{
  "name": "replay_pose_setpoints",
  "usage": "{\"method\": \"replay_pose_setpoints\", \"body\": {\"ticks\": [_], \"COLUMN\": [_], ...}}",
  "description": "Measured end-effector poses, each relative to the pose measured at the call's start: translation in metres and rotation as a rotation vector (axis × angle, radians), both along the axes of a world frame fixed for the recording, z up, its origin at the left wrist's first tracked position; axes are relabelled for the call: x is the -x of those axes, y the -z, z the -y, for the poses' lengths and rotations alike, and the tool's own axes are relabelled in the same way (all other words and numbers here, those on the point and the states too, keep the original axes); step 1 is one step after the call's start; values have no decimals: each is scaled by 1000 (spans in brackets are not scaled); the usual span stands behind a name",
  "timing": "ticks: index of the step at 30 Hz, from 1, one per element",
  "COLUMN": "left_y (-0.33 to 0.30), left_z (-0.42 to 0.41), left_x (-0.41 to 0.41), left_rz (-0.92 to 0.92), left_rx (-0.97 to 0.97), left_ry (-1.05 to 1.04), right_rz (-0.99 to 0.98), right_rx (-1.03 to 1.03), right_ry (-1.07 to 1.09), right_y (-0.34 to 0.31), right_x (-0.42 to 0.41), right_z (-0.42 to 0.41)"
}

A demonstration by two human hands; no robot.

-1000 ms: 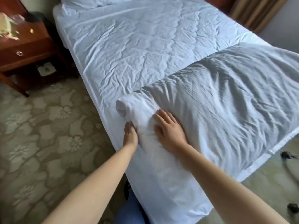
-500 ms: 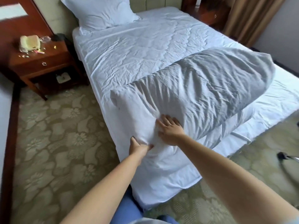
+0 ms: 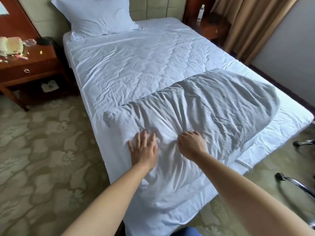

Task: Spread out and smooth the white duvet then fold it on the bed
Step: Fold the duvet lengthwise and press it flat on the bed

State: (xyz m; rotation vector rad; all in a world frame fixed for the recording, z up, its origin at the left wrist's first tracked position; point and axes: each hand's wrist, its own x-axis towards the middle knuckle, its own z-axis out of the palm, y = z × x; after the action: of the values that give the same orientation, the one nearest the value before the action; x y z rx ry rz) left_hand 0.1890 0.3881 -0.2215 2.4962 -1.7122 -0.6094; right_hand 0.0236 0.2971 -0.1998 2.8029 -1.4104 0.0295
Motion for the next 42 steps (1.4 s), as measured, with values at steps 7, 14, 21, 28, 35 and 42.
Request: {"method": "replay_pose_setpoints", "body": {"ticks": [7,14,21,28,35,42], "left_y": [-10,-10,-1,56,104,146], "left_z": [100,225,274,237,233,225], "left_x": [7,27,53,97,100,111], "left_rz": [39,84,118,307,464,474], "left_rx": [72,-19,-96,-7,327,441], "left_ry": [-167,-324,-369,-321,-290,-292], "right_rz": [40,3,-16,175,399,411], "right_rx": [-49,-87,-150,-134,125,245], "right_ry": [-224,-405,-423,-306,-356,-354], "right_y": [-3,8,17,86,122,162], "right_x": [-7,-3,4,51,51,55], "right_z": [119,247,312,270,269,251]}}
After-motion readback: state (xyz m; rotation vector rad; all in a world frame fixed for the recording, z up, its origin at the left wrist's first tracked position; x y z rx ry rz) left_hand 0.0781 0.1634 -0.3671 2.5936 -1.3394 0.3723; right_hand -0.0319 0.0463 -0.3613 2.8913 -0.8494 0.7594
